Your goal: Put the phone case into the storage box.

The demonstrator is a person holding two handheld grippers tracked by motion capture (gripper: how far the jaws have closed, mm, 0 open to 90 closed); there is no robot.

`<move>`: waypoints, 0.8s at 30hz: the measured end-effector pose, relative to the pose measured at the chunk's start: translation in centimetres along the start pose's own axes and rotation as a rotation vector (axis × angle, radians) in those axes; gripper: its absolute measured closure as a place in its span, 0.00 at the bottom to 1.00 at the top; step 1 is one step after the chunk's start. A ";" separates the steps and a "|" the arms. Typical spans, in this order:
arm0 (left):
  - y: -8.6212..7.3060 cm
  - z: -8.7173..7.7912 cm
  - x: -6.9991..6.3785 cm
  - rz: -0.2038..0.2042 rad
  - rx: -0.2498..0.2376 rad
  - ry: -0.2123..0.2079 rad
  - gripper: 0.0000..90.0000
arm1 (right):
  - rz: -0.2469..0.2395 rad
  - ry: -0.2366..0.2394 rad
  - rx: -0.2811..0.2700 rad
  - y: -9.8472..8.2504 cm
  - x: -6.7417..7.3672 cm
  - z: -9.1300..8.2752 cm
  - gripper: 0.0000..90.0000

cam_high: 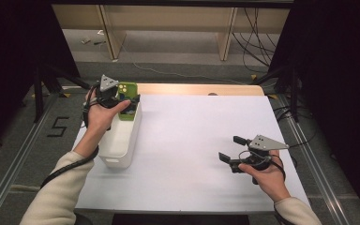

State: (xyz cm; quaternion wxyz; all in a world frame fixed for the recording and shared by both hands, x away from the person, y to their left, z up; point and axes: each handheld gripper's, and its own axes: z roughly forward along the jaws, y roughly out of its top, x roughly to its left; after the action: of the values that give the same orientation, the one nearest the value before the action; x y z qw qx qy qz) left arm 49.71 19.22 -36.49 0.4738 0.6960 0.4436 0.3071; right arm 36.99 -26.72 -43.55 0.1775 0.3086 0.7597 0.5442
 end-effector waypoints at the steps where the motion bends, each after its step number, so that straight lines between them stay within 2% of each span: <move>1: -0.1 -0.1 0.0 0.001 0.001 -0.001 0.00 | 0.000 0.000 0.000 0.0 0.0 0.0 0.13; 6: -0.5 -0.7 -0.4 -0.011 -0.005 -0.028 0.00 | -0.002 -0.001 -0.001 0.0 0.0 0.0 0.13; 15: -0.7 -2.0 -1.7 0.017 -0.034 -0.062 0.01 | -0.002 -0.004 0.000 0.0 0.0 0.0 0.13; 24: -1.5 -2.9 -2.4 0.032 -0.034 -0.080 0.01 | 0.000 -0.003 -0.002 0.0 0.0 0.0 0.13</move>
State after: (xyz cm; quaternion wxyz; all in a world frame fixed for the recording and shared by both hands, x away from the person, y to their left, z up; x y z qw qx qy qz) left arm 45.80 18.42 -36.87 0.4980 0.7067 0.4077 0.2939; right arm 36.95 -26.69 -43.53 0.1790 0.3090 0.7589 0.5446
